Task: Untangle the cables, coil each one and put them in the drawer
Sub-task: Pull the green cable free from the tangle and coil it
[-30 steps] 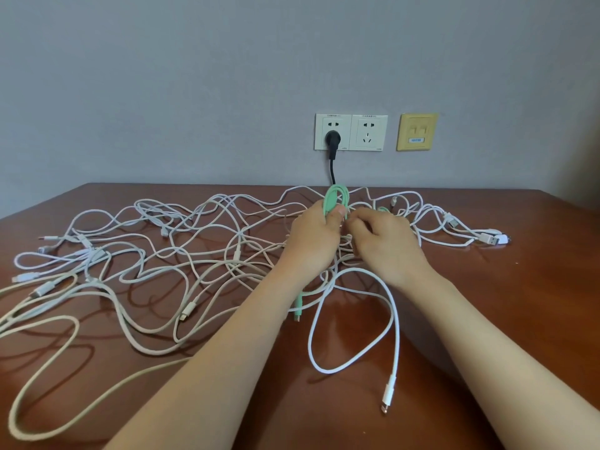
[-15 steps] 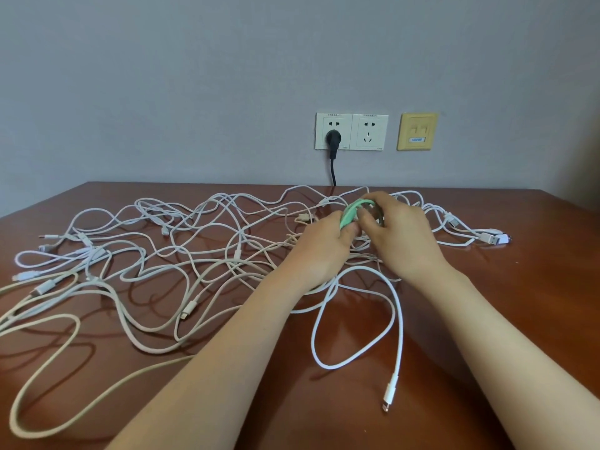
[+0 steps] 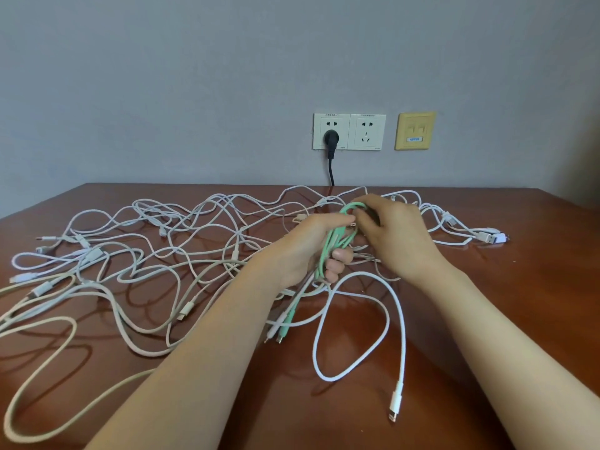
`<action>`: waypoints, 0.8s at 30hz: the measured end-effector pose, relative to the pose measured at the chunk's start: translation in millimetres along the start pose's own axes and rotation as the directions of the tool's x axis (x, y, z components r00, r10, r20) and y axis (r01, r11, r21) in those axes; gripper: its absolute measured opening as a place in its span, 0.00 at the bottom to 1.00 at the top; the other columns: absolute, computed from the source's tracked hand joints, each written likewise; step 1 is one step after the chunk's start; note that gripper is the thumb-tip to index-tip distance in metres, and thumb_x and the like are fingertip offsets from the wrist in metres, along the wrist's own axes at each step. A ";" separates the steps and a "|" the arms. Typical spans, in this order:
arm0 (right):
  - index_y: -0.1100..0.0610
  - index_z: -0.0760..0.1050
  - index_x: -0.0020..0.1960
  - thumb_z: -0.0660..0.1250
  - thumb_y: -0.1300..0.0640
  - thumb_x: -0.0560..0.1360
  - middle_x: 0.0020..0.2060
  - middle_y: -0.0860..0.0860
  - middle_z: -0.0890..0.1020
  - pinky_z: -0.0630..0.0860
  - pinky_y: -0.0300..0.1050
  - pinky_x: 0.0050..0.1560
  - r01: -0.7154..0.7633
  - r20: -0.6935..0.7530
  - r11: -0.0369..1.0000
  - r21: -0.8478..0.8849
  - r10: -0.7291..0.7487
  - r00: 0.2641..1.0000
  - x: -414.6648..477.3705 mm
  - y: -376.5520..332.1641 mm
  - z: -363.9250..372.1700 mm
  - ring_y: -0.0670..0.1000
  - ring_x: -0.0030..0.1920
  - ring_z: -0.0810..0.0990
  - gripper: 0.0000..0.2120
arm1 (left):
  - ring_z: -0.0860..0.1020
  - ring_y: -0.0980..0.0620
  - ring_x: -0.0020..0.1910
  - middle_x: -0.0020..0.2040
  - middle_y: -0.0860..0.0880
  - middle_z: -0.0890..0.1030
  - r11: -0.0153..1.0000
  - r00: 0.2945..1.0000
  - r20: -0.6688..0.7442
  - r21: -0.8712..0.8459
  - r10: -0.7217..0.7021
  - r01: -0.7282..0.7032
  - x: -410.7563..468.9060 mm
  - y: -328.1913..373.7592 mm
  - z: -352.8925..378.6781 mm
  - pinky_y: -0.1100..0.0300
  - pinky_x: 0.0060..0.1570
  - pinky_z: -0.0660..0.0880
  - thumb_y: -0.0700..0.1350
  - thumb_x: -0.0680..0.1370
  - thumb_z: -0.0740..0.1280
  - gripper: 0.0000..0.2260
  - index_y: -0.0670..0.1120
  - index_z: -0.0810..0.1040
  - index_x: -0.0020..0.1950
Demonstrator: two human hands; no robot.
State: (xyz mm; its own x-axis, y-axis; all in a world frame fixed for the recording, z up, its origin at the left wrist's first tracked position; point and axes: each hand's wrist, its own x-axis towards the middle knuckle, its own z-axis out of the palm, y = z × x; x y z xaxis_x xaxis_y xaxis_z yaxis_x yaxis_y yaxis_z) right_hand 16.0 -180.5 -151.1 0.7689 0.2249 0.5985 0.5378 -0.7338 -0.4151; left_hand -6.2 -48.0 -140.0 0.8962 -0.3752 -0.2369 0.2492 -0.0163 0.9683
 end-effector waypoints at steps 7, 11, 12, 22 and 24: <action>0.54 0.79 0.45 0.60 0.61 0.77 0.24 0.43 0.76 0.66 0.32 0.32 -0.056 0.013 0.984 0.172 0.055 0.998 1.5 1.1 -0.9 0.44 0.28 0.74 0.09 | 0.56 0.60 0.16 0.20 0.55 0.60 0.999 0.999 -0.004 0.000 0.052 -0.052 1.1 -5.1 2.9 0.69 0.15 0.55 0.53 0.83 0.50 0.17 0.47 0.64 0.37; 0.50 0.74 0.54 0.59 0.61 0.79 0.27 0.43 0.76 0.66 0.29 0.31 -0.134 0.022 0.913 0.386 0.136 0.990 2.2 -2.4 0.6 0.39 0.26 0.72 0.09 | 0.55 0.61 0.14 0.19 0.55 0.60 0.985 0.986 -0.110 -0.106 0.127 -0.139 1.2 0.6 2.0 0.70 0.13 0.53 0.54 0.82 0.51 0.17 0.47 0.64 0.38; 0.50 0.72 0.54 0.58 0.61 0.79 0.29 0.44 0.77 0.67 0.29 0.31 -0.153 0.030 0.902 0.404 0.154 0.988 2.1 -2.4 0.6 0.39 0.26 0.72 0.09 | 0.55 0.61 0.14 0.19 0.54 0.60 0.975 0.979 -0.143 -0.151 0.144 -0.165 1.0 2.6 -0.3 0.70 0.13 0.52 0.54 0.82 0.51 0.17 0.47 0.63 0.37; 0.51 0.76 0.40 0.57 0.64 0.76 0.24 0.46 0.72 0.63 0.33 0.29 -0.133 -0.009 0.932 0.338 0.145 0.989 -2.2 -9.0 4.5 0.43 0.24 0.68 0.13 | 0.55 0.60 0.14 0.17 0.56 0.59 0.926 0.867 -0.389 -0.079 0.312 -0.368 9.1 2.1 -3.8 0.73 0.17 0.53 0.49 0.83 0.53 0.15 0.47 0.64 0.37; 0.56 0.77 0.42 0.56 0.66 0.75 0.20 0.44 0.71 0.62 0.33 0.27 -0.105 -0.026 0.933 0.345 0.121 0.992 -4.2 -15.5 2.8 0.43 0.23 0.68 0.13 | 0.56 0.60 0.14 0.17 0.56 0.60 0.926 0.841 -0.424 -0.016 0.335 -0.377 9.9 1.9 -2.3 0.73 0.17 0.53 0.48 0.83 0.54 0.15 0.46 0.65 0.37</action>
State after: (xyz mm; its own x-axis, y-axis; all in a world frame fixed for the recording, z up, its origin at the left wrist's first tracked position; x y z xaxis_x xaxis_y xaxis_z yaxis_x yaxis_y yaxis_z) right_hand 5.4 -168.3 -149.2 0.8190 0.1176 0.5616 0.5404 -0.4871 -0.6861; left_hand 4.0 -49.6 -140.7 0.9932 0.0723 0.0917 -0.1013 0.1414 0.9848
